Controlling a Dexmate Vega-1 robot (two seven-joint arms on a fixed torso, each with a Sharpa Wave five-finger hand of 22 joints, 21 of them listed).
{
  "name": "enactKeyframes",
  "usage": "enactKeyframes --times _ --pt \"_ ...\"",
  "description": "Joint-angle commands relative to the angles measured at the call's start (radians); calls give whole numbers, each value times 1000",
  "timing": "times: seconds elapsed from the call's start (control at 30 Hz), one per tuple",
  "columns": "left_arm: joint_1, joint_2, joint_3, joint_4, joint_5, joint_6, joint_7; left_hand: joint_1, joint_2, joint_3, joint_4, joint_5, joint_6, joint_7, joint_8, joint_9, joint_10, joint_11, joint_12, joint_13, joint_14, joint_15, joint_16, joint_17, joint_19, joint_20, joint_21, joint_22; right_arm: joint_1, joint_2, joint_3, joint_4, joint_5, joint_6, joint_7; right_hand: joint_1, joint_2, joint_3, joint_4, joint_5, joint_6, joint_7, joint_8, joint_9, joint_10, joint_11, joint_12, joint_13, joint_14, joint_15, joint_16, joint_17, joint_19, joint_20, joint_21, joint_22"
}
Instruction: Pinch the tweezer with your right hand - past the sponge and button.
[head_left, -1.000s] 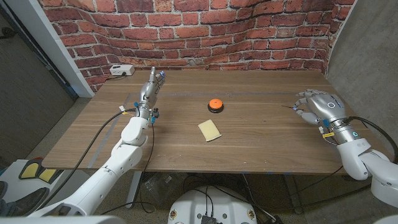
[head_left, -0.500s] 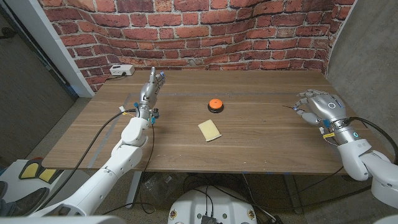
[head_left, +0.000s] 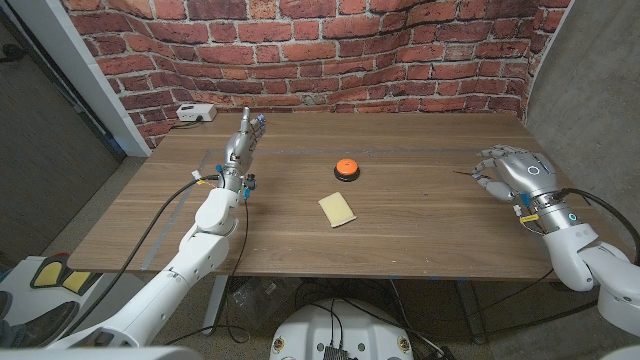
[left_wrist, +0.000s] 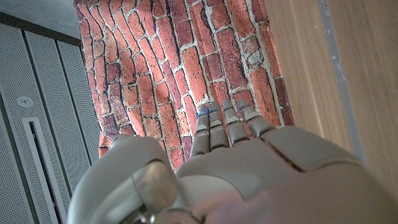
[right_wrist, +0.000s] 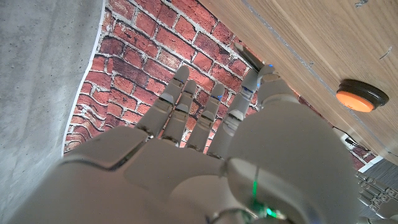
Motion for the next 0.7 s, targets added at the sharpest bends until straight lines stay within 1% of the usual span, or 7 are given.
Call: enactKeyframes --times 0.03,0.5,0.7 --pt "-6 0 1 3 -1 4 -3 3 -2 -4 3 -2 8 -3 -3 6 6 -1 -3 2 6 -4 -1 2 10 1 -6 3 6 10 1 -4 -11 0 13 -14 0 -3 2 -3 -6 2 -4 1 -3 0 -2 0 -2 -87 -4 3 -3 -64 4 2" --pt "-11 -1 1 7 -3 8 -3 4 -2 -4 4 -3 10 -3 -3 6 7 -1 -2 2 6 -4 0 2 10 1 -6 3 9 13 2 -5 -14 -4 23 -28 -5 -10 7 -7 -8 3 -8 1 -3 3 -4 1 -4 -86 -4 4 -4 -62 4 2" --pt "-16 -4 3 14 -4 8 -5 5 -2 -4 4 -3 10 -3 -3 6 6 -2 -3 2 6 -3 -1 2 10 1 -6 3 -6 14 13 -11 -11 -5 33 -31 -6 -12 8 -8 -7 4 -9 1 -3 4 -5 1 -4 -85 -4 4 -4 -61 5 2"
